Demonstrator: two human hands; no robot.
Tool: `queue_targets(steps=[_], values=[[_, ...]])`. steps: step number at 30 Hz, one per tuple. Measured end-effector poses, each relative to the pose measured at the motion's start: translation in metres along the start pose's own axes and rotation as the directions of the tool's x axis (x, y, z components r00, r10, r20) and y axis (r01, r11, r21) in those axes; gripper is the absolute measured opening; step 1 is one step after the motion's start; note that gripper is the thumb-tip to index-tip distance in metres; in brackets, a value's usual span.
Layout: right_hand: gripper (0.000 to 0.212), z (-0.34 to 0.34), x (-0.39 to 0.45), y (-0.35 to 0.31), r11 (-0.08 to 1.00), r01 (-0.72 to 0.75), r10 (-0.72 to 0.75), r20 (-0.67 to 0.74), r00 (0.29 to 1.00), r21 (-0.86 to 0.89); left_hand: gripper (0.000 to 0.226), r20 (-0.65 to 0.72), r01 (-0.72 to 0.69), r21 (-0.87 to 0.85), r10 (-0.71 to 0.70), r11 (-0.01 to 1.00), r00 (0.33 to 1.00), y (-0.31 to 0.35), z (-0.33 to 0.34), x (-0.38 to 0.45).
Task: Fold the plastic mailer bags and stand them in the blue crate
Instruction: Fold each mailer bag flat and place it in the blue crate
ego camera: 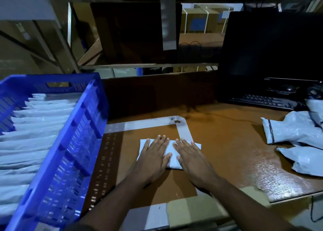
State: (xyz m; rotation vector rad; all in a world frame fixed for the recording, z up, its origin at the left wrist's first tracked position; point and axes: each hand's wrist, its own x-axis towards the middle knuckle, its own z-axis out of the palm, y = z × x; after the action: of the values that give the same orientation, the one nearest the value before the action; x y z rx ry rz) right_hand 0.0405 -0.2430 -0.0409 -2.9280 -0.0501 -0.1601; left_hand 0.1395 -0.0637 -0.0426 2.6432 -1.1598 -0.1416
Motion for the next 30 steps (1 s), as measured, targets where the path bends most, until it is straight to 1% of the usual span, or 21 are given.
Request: queue_targets(steps=[3, 6, 9, 11, 12, 13, 15, 16, 19, 21, 23, 25, 27, 30], values=[[0.061, -0.001, -0.01, 0.001, 0.996, 0.032, -0.033, 0.017, 0.999, 0.082, 0.077, -0.006, 0.015, -0.018, -0.015, 1.0, 1.0, 0.008, 0.0, -0.012], [0.052, -0.006, -0.022, 0.007, 0.985, 0.099, -0.108, 0.055, 0.993, 0.143, 0.077, -0.025, 0.097, -0.07, -0.099, 0.993, 0.995, 0.026, 0.007, -0.04], [0.05, -0.015, -0.011, 0.014, 0.978, 0.143, -0.157, 0.09, 0.983, 0.152, 0.066, 0.0, 0.115, -0.102, -0.116, 0.988, 0.993, 0.025, 0.005, -0.035], [0.051, -0.019, -0.002, 0.015, 0.978, 0.124, -0.148, 0.133, 0.98, 0.169, 0.062, -0.003, 0.102, -0.115, -0.103, 0.988, 0.995, 0.021, -0.001, -0.029], [0.052, -0.021, 0.0, 0.014, 0.978, 0.102, -0.125, 0.123, 0.984, 0.184, 0.062, -0.042, 0.075, -0.112, -0.08, 0.991, 0.996, 0.02, -0.004, -0.029], [0.052, -0.022, 0.001, 0.012, 0.977, 0.075, -0.093, 0.083, 0.992, 0.201, 0.062, -0.087, 0.043, -0.109, -0.053, 0.993, 0.995, 0.022, -0.007, -0.032], [0.048, -0.02, -0.006, 0.004, 0.97, 0.031, -0.021, -0.043, 0.999, 0.243, 0.064, -0.141, 0.003, -0.155, -0.025, 0.988, 0.99, 0.025, -0.004, -0.045], [0.045, -0.015, -0.012, 0.001, 0.967, 0.022, -0.002, -0.078, 0.997, 0.253, 0.064, -0.157, -0.017, -0.18, -0.012, 0.984, 0.988, 0.026, 0.001, -0.052], [0.044, 0.011, -0.03, -0.007, 0.982, 0.039, -0.019, -0.108, 0.994, 0.185, 0.061, -0.201, -0.081, -0.112, 0.057, 0.99, 0.978, 0.019, 0.021, -0.062], [0.044, 0.021, -0.022, -0.003, 0.986, 0.025, -0.005, -0.126, 0.992, 0.163, 0.059, -0.2, -0.079, -0.076, 0.062, 0.994, 0.978, 0.012, 0.022, -0.054], [0.046, 0.02, -0.011, 0.001, 0.988, 0.007, 0.018, -0.167, 0.986, 0.153, 0.063, -0.2, -0.046, -0.059, 0.033, 0.997, 0.979, 0.011, 0.017, -0.045], [0.045, 0.019, -0.018, -0.002, 0.991, 0.035, -0.012, -0.179, 0.984, 0.127, 0.064, -0.217, -0.066, -0.043, 0.055, 0.997, 0.975, 0.015, 0.017, -0.049], [0.043, 0.022, -0.032, -0.008, 0.99, 0.062, -0.037, -0.194, 0.98, 0.125, 0.058, -0.225, -0.09, -0.045, 0.077, 0.995, 0.971, 0.019, 0.023, -0.06], [0.041, 0.016, -0.018, -0.004, 0.992, 0.049, -0.023, -0.217, 0.976, 0.113, 0.057, -0.22, -0.047, -0.048, 0.036, 0.998, 0.975, 0.017, 0.02, -0.053]])
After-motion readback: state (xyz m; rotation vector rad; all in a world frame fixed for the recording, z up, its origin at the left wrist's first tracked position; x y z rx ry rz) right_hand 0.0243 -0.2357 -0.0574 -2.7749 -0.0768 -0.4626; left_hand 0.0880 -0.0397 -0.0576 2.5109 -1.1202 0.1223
